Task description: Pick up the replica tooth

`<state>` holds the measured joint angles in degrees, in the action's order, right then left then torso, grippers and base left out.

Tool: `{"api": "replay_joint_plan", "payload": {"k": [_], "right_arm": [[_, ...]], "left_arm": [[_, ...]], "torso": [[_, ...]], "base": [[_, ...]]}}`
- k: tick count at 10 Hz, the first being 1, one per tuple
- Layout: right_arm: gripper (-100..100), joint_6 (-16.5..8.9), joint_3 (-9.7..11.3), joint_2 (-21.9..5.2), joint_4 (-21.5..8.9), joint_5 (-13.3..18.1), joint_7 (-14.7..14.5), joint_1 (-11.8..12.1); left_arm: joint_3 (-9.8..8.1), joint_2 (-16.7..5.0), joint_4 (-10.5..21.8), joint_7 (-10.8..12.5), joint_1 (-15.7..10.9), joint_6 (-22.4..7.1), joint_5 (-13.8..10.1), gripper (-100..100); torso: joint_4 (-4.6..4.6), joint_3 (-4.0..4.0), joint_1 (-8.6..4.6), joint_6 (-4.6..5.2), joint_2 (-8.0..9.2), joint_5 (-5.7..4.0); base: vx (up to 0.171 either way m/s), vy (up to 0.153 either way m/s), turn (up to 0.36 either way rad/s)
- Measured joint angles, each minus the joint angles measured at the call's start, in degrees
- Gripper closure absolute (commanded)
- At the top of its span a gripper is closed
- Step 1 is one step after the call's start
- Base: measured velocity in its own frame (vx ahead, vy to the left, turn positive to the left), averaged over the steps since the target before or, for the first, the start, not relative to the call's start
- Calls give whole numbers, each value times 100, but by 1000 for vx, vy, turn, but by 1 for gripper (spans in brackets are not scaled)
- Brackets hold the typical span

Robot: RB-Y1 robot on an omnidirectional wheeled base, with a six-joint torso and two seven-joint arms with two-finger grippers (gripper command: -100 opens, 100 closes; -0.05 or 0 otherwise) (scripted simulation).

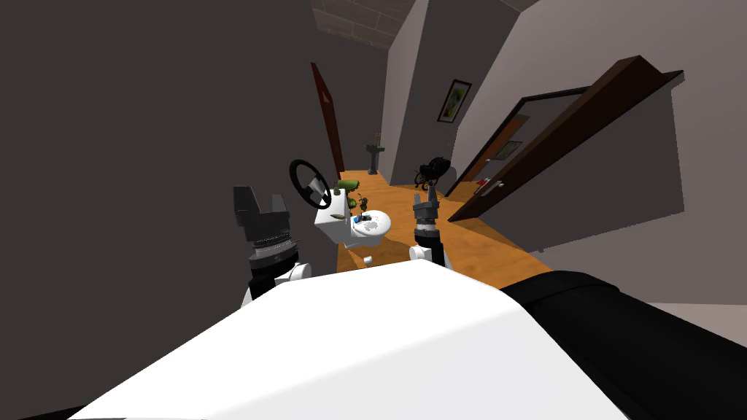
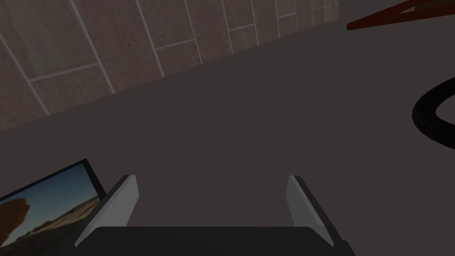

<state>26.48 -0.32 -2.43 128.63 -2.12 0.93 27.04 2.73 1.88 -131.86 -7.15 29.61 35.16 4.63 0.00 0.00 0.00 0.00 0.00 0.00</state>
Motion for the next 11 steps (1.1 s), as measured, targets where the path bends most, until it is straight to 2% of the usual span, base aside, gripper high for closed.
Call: {"api": "replay_joint_plan", "payload": {"k": [2, 6, 8, 11], "right_arm": [[0, 0, 1, 1, 0, 0, 0, 0], [0, 0, 1, 1, 0, 0, 0, 0], [0, 0, 1, 1, 0, 0, 0, 0], [0, 0, 1, 1, 0, 0, 0, 0]], "left_arm": [[-33, -190, 177, -23, -120, -112, -13, -100], [-229, -562, 645, -58, -633, -693, -112, -100], [-250, -623, 935, -122, -862, -939, -131, -100], [-405, -774, 1332, -158, -1290, -1429, -234, -100]], "torso": [[1, 3, -23, 0, 6, -5], [1, 3, -38, 1, 6, -9], [2, 4, -33, 1, 8, -8], [2, 4, -24, 0, 6, -6]], "base": [[-21, -80, 22], [-23, -103, 28], [-33, -73, 18], [-27, -69, 29]]}}
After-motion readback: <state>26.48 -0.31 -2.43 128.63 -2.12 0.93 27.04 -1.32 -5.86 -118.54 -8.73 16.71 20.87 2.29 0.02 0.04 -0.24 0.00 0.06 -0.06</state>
